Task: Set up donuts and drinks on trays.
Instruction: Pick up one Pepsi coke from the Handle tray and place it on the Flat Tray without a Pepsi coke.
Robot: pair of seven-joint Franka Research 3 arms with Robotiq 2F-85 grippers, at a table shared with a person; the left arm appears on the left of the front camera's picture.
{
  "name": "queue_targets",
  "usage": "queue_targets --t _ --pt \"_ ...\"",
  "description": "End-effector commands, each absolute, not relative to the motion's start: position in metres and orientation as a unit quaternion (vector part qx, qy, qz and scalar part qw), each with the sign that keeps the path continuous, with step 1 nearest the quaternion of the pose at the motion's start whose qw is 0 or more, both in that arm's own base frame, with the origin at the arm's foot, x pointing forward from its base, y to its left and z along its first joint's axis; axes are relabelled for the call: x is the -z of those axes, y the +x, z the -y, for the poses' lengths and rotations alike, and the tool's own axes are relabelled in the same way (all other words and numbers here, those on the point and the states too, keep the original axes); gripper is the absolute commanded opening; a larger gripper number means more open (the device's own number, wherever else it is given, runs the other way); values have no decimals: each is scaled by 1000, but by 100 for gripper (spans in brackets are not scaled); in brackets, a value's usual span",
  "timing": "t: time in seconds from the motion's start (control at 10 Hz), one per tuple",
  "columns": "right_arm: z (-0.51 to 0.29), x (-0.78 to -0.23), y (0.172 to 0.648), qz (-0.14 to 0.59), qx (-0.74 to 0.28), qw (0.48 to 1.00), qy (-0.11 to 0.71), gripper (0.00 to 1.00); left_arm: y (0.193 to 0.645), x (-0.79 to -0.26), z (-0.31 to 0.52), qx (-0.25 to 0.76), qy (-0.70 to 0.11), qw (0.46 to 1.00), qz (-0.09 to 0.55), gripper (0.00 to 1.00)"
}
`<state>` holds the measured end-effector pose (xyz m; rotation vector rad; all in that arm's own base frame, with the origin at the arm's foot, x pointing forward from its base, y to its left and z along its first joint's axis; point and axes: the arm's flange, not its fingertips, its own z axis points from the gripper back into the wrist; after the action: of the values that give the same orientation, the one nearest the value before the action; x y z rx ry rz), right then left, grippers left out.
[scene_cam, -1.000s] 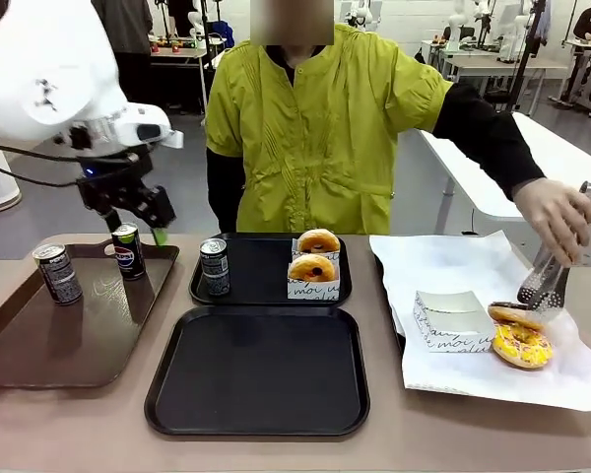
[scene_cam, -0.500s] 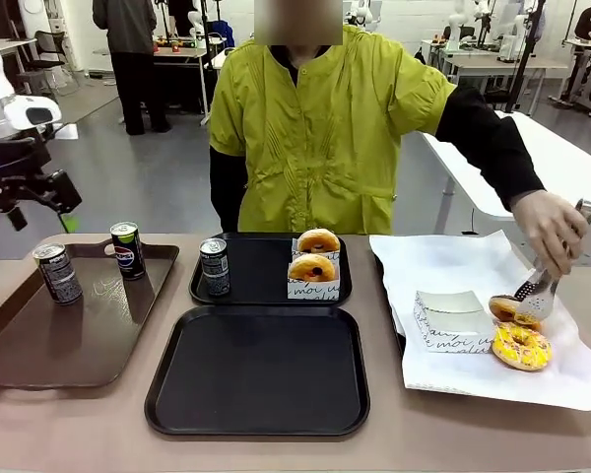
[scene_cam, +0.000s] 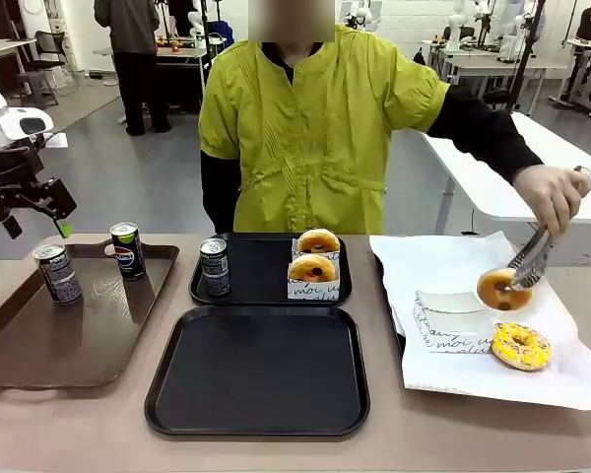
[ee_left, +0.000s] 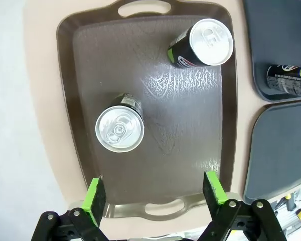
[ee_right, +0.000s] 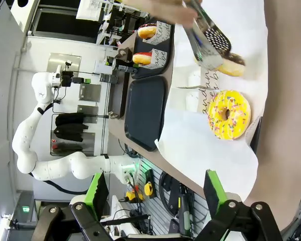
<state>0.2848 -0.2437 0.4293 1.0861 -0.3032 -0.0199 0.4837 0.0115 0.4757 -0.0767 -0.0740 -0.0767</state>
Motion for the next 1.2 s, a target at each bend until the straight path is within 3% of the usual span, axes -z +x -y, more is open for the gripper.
queue_targets --t 0.0,0.2,0.3,0.7,1.1 --pt "242 -429 285 151 10 840 522 100 482 -475 -13 44 -35 998 25 100" --pt "242 -429 285 151 10 840 522 100 483 -475 -11 39 -38 998 33 100" --pt "242 -429 285 151 10 840 522 100 507 -470 -6 9 -7 999 42 100" --pt "242 -429 285 151 10 840 522 100 519 -452 -22 -71 40 993 81 100" --pt "242 -429 285 151 10 840 522 100 522 -433 -22 -62 12 997 53 100"
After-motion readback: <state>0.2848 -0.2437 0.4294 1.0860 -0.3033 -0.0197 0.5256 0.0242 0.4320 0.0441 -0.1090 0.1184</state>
